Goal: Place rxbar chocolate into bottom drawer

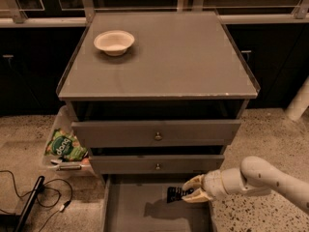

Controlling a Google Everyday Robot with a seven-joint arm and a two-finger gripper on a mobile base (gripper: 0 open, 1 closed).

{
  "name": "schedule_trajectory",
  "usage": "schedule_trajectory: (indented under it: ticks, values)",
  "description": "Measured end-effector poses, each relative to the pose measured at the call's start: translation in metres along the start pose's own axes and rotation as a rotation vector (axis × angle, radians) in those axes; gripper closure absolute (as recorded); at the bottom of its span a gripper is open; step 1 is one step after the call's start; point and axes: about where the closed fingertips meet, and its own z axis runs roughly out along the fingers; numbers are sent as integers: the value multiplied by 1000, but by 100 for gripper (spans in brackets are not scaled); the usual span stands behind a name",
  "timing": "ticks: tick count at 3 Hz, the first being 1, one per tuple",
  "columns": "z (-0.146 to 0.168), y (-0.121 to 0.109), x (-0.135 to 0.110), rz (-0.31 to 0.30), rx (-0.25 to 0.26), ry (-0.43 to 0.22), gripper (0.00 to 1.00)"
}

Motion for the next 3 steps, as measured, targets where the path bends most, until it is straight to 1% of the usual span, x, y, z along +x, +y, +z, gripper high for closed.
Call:
schedule_trajectory:
  ticks: [1, 2, 3]
  values:
    - [45, -1, 44, 50, -14, -23, 100]
    - [45, -1, 44, 50, -14, -24, 100]
    - [73, 2, 59, 60, -28, -38, 100]
